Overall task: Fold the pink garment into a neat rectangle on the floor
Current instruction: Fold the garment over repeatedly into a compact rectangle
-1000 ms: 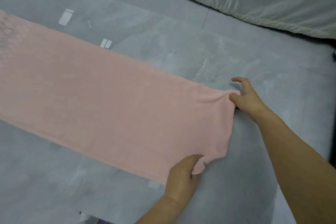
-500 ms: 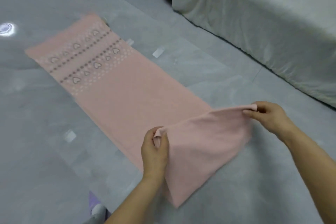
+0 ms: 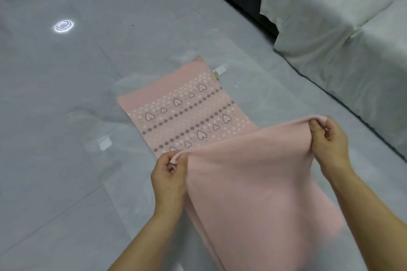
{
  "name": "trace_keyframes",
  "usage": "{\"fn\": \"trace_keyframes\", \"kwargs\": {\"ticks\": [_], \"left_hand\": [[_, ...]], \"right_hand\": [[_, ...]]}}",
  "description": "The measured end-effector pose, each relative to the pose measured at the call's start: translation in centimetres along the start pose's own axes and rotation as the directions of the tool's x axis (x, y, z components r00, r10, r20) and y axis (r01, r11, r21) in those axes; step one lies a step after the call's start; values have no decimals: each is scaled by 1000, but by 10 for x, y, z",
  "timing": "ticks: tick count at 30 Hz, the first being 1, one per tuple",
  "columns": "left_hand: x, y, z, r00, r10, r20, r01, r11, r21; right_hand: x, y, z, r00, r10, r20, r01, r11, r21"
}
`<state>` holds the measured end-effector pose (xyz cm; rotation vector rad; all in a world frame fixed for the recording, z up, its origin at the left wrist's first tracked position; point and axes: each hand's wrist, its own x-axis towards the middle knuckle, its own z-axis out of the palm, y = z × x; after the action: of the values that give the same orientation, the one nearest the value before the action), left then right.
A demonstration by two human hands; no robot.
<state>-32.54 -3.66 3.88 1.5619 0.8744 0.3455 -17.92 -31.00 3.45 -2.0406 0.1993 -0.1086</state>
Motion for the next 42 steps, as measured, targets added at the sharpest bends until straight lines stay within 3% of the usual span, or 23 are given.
{"fn": "trace_keyframes", "kwargs": {"ticks": [9, 16, 28, 37, 40, 42], "left_hand": [[126, 11, -33, 982, -139, -125, 131, 989, -74], [188, 11, -37, 966, -119, -228, 103, 991, -81], [280, -10, -34, 939, -117, -323, 108, 993, -44], [309, -34, -41, 951, -163, -263, 166, 986, -11], [309, -39, -44, 969, -101, -225, 130, 985, 115], [304, -43, -43, 981, 108, -161, -41, 928, 371]], "right_hand": [[87, -44, 153, 991, -49, 125, 53, 998, -35], [125, -58, 232, 985, -83, 148, 81, 997, 18], [167, -70, 320, 984, -52, 168, 52, 999, 10], [174, -65, 357, 971, -16, 240, 61, 982, -178], [166, -69, 359, 963, 19, 270, 77, 936, -343], [155, -69, 357, 950, -139, 278, 255, 860, -442]]}}
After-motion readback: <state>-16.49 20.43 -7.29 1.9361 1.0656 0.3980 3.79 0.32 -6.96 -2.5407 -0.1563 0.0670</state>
